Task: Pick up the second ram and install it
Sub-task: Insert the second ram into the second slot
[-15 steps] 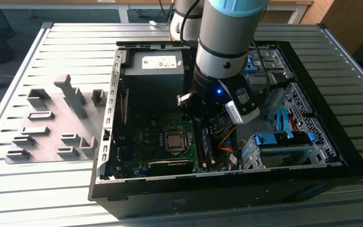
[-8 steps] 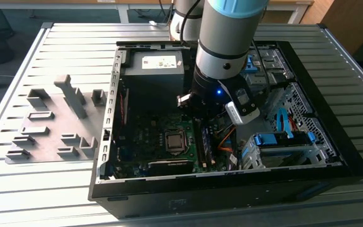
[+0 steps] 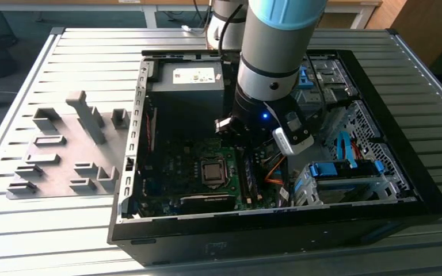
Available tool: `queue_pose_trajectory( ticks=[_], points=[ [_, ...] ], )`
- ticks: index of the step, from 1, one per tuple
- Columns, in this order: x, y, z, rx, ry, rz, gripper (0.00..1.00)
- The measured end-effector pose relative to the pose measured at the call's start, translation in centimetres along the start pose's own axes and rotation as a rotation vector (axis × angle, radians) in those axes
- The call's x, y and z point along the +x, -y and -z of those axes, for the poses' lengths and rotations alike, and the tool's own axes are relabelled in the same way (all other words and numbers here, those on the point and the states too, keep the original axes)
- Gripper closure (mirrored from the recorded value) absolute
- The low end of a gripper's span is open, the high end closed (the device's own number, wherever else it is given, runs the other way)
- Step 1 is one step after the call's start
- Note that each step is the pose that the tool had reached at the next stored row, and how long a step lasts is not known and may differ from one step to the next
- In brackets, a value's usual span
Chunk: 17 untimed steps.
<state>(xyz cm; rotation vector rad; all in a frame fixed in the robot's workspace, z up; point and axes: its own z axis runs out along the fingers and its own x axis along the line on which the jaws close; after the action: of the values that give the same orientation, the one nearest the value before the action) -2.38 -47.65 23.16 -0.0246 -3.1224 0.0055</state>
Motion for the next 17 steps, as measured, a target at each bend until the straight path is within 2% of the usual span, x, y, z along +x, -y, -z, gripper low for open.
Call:
queue_pose_trajectory(
  ticks=[7, 17],
  points=[
    [0.16, 0.11, -0.71, 0.0000, 0.0000, 0.000, 0.86],
    [0.23, 0.16, -0.80, -0.0016, 0.0000, 0.000, 0.86]
  ],
)
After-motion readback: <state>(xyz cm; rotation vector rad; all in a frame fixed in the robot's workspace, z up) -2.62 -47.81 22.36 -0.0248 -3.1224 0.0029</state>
